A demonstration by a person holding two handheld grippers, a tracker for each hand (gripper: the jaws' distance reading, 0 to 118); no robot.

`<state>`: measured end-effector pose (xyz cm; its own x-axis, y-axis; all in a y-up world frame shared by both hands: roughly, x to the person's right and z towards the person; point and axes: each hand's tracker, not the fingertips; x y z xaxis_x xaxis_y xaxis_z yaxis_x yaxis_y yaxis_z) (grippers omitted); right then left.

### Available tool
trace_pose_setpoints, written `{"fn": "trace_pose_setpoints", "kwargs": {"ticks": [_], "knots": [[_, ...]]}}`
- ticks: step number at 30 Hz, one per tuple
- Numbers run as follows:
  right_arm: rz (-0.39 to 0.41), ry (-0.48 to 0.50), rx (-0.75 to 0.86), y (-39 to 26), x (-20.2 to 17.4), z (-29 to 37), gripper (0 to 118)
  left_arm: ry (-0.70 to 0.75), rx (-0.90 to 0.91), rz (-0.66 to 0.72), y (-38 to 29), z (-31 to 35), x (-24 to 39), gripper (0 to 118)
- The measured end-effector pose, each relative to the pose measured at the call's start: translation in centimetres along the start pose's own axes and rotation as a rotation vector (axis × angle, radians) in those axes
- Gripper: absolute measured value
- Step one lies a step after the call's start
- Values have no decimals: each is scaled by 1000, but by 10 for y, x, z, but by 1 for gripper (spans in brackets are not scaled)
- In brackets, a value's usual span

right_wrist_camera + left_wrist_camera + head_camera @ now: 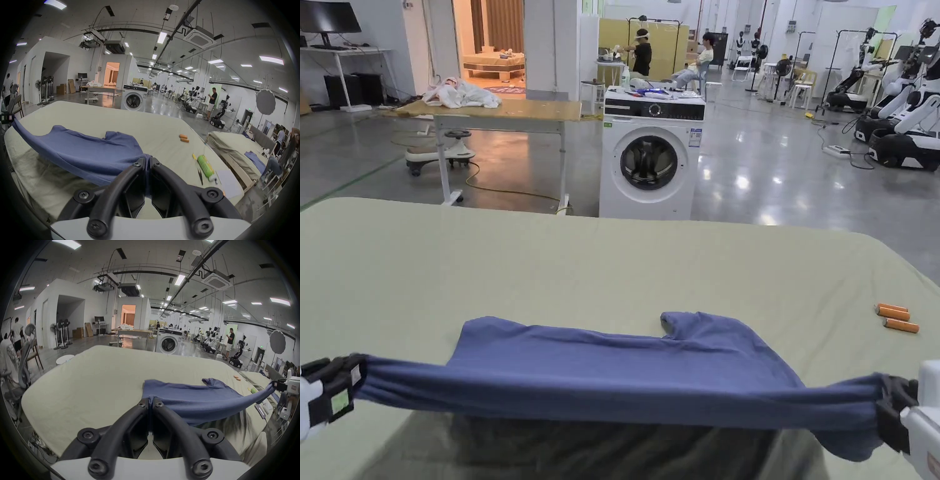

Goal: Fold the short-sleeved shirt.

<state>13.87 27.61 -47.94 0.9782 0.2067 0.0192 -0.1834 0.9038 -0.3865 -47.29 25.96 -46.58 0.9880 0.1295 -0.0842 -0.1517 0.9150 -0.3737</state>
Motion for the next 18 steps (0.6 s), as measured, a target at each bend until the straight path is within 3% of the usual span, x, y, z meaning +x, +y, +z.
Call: {"fn": "trace_pose_setpoints", "kwargs": {"ticks": [7,18], "knots": [[23,13,-109,-42,-12,29,3,39,-77,-16,-48,20,2,0],[62,48,-373,-124,-25,5,3,71,-328,-109,-110,4,10,0]]}}
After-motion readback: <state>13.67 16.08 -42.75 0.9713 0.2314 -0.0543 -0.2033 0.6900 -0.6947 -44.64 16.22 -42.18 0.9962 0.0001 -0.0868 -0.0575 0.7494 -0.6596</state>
